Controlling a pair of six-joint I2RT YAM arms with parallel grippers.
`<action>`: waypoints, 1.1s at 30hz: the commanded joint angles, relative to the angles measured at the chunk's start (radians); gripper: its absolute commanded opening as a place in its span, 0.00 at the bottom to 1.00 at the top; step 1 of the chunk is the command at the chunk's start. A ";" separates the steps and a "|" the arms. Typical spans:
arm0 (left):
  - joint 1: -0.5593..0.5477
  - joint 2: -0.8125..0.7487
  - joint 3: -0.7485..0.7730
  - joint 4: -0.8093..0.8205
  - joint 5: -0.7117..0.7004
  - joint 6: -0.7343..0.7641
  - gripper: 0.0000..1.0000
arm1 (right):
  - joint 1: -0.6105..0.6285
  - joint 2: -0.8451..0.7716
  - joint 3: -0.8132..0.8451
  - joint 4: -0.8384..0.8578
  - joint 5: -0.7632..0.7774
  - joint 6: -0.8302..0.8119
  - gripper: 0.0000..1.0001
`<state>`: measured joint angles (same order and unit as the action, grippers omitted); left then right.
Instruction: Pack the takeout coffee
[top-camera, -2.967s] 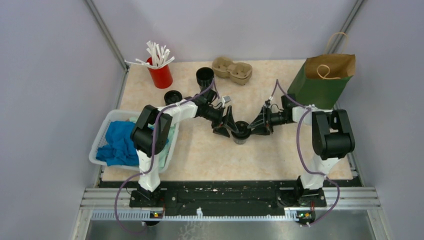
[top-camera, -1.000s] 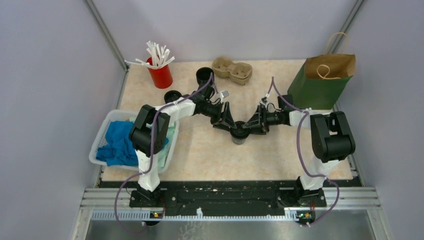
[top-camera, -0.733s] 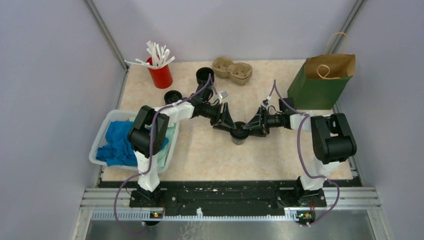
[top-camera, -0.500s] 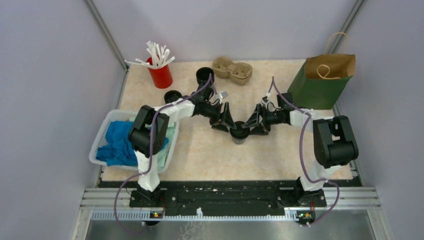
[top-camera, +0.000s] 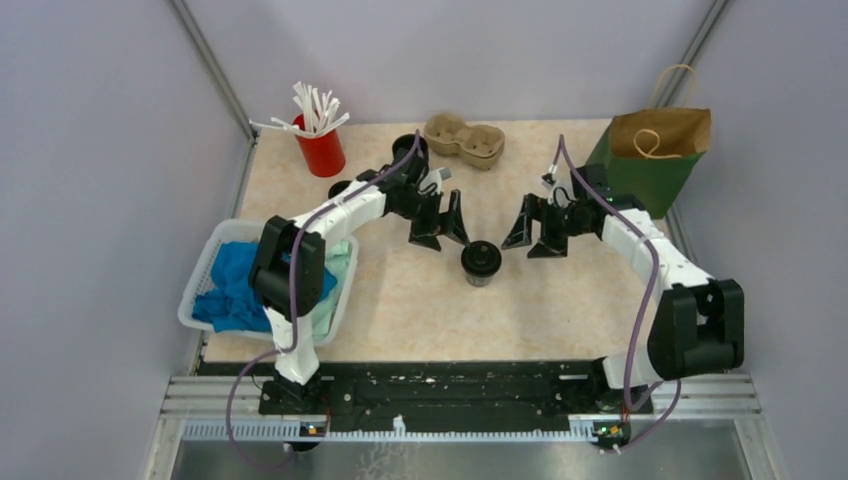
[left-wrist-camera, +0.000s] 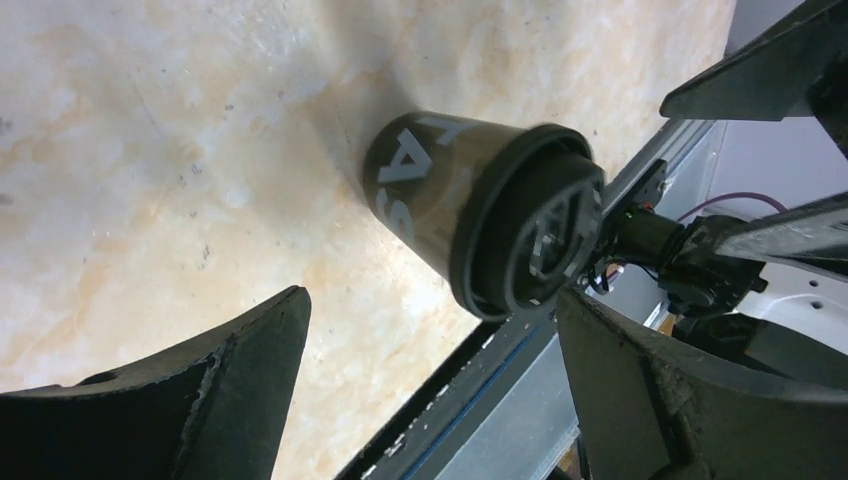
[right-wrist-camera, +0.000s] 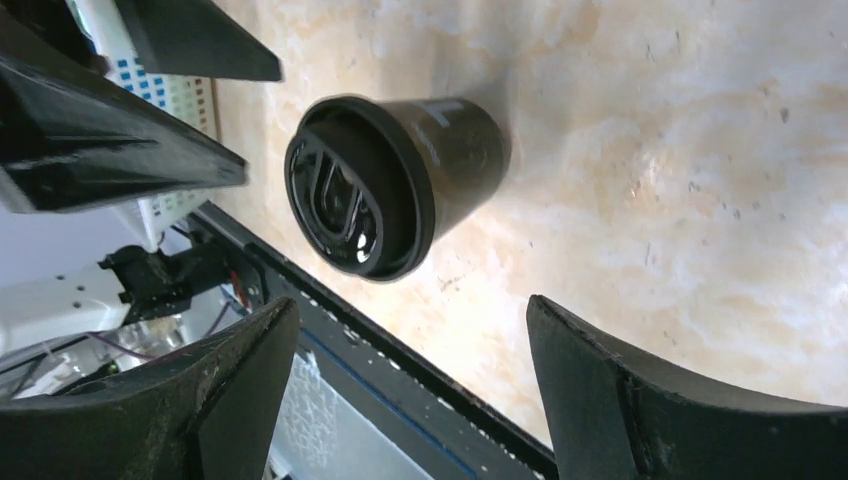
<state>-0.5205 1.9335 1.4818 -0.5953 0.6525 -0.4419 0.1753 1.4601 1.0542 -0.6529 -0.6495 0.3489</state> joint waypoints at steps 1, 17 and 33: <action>-0.003 -0.189 0.016 -0.041 -0.016 -0.008 0.98 | 0.013 -0.139 -0.025 -0.140 0.069 -0.054 0.84; -0.072 -0.870 -0.292 -0.091 -0.113 -0.224 0.98 | 0.032 -0.495 -0.116 -0.299 0.105 -0.011 0.84; -0.031 -0.626 -0.027 -0.188 -0.419 0.071 0.98 | 0.109 -0.194 -0.066 -0.109 0.061 0.039 0.85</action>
<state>-0.5735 1.2808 1.4139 -0.8806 0.2367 -0.4217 0.2230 1.2007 1.0077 -0.9039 -0.5545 0.3355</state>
